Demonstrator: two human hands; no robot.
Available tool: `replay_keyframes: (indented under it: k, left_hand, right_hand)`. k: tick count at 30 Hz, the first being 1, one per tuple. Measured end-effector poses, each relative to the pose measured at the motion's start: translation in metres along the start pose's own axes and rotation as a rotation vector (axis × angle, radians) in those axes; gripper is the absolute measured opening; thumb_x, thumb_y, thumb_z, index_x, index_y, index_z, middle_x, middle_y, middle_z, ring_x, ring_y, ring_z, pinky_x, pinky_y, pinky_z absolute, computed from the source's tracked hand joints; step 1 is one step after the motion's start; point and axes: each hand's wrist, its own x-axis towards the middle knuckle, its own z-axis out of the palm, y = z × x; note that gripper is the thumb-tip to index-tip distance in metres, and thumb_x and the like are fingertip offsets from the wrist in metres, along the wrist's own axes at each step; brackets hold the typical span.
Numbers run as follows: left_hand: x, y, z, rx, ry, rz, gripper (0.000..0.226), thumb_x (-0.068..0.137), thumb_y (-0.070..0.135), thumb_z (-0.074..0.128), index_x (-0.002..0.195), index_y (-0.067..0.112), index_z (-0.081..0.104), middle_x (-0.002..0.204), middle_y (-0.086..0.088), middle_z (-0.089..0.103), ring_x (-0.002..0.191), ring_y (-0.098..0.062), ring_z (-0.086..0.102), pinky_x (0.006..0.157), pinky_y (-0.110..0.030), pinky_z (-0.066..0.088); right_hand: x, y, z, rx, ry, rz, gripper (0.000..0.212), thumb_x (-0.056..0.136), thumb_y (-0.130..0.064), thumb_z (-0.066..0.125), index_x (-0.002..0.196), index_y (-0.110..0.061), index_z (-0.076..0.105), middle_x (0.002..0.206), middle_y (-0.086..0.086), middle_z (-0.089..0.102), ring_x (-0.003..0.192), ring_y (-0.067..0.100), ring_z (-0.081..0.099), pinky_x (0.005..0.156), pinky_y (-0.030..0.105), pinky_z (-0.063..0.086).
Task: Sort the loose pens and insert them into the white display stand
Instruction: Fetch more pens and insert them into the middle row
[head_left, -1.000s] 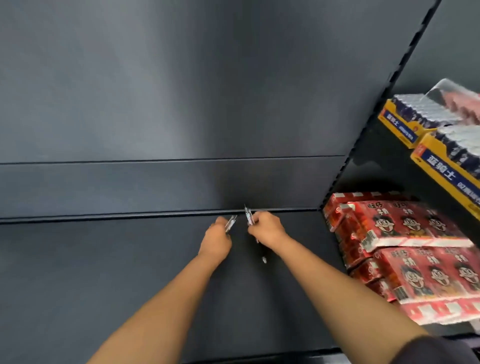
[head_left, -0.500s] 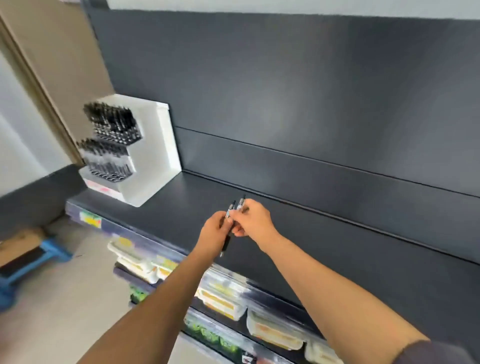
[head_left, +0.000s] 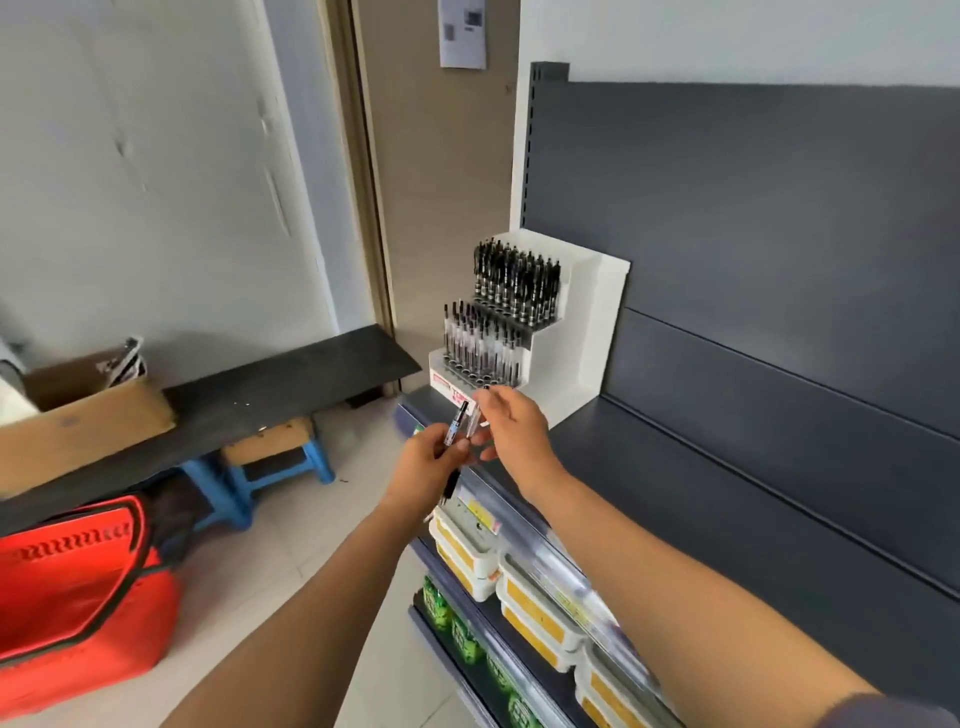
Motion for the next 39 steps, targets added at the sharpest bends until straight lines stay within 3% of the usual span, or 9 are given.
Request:
replay_keyframes:
  k: [4,8,13,16,22,25,30,36,39]
  left_hand:
    - [0.054,0.0,-0.011,0.072,-0.026,0.016,0.021,0.096,0.011,0.049,0.077,0.017,0.057,0.077,-0.004,0.064,0.072,-0.015,0.054,0.066,-0.02,0.041]
    - [0.107,0.001,-0.023,0.131,-0.035,0.014,0.016,0.096,0.012,0.049,0.087,0.002,0.058,0.075,-0.005,0.06,0.075,-0.019,0.054,0.065,-0.024,0.039]
    - [0.17,0.004,-0.037,0.269,-0.013,0.164,0.023,0.095,0.014,0.051,0.091,-0.005,0.063,0.068,0.0,0.038,0.063,-0.01,0.035,0.058,-0.023,0.028]
    - [0.202,0.003,-0.033,0.267,-0.1,0.204,0.016,0.093,0.012,0.054,0.088,0.0,0.063,0.069,-0.001,0.041,0.064,-0.013,0.039,0.059,-0.024,0.032]
    - [0.25,-0.006,-0.021,0.148,-0.255,0.269,0.021,0.084,0.014,0.067,0.095,0.026,0.053,0.069,0.006,0.041,0.062,-0.006,0.04,0.055,-0.008,0.039]
    - [0.27,-0.011,-0.027,0.128,-0.365,0.282,0.032,0.082,0.015,0.069,0.089,0.038,0.048,0.075,0.004,0.05,0.068,-0.008,0.049,0.062,-0.016,0.045]
    - [0.293,-0.016,-0.038,0.091,-0.498,0.358,0.029,0.079,0.014,0.071,0.083,0.034,0.051,0.073,0.01,0.055,0.068,-0.001,0.052,0.065,-0.017,0.044]
    - [0.298,-0.022,-0.036,0.029,-0.653,0.354,0.023,0.082,0.01,0.069,0.091,0.025,0.055,0.077,0.005,0.058,0.076,-0.015,0.056,0.074,-0.035,0.05]
    - [0.299,-0.024,-0.036,0.018,-0.671,0.395,0.018,0.082,0.01,0.069,0.092,0.019,0.057,0.075,0.01,0.055,0.072,-0.004,0.053,0.073,-0.026,0.048]
  right_hand:
    - [0.062,-0.002,0.004,0.016,0.012,-0.041,0.013,0.096,-0.016,0.052,0.09,-0.013,0.063,0.072,0.004,0.062,0.058,0.011,0.058,0.047,0.02,0.046]
    - [0.119,-0.004,0.007,0.026,-0.021,-0.069,0.015,0.093,-0.011,0.056,0.079,-0.015,0.06,0.065,0.003,0.06,0.057,0.014,0.057,0.047,0.023,0.049]
    - [0.171,-0.006,0.002,-0.321,0.166,-0.262,0.012,0.093,-0.019,0.057,0.085,-0.015,0.065,0.069,-0.003,0.064,0.065,0.016,0.063,0.059,0.033,0.053]
    - [0.191,-0.002,-0.005,-0.548,0.263,-0.329,0.013,0.094,-0.025,0.056,0.087,-0.018,0.064,0.068,-0.009,0.061,0.062,0.01,0.057,0.06,0.032,0.05]
    - [0.213,0.012,0.004,-0.695,0.338,-0.236,0.014,0.094,-0.028,0.055,0.09,-0.019,0.065,0.074,-0.01,0.059,0.07,0.012,0.056,0.064,0.032,0.047]
    - [0.217,0.014,0.014,-0.789,0.398,-0.141,0.015,0.094,-0.035,0.052,0.098,-0.025,0.063,0.085,-0.012,0.066,0.078,0.012,0.06,0.064,0.03,0.047]
    - [0.215,0.013,0.03,-0.977,0.558,-0.029,0.013,0.091,-0.044,0.055,0.093,-0.032,0.06,0.077,-0.017,0.057,0.084,0.009,0.051,0.058,0.028,0.036]
    - [0.201,0.02,0.034,-1.101,0.585,0.008,0.023,0.09,-0.036,0.059,0.091,-0.018,0.074,0.101,-0.004,0.062,0.094,0.022,0.049,0.082,0.028,0.035]
    - [0.198,0.019,0.037,-1.099,0.585,0.018,0.023,0.091,-0.034,0.059,0.092,-0.016,0.075,0.103,-0.002,0.063,0.094,0.024,0.05,0.085,0.031,0.036]
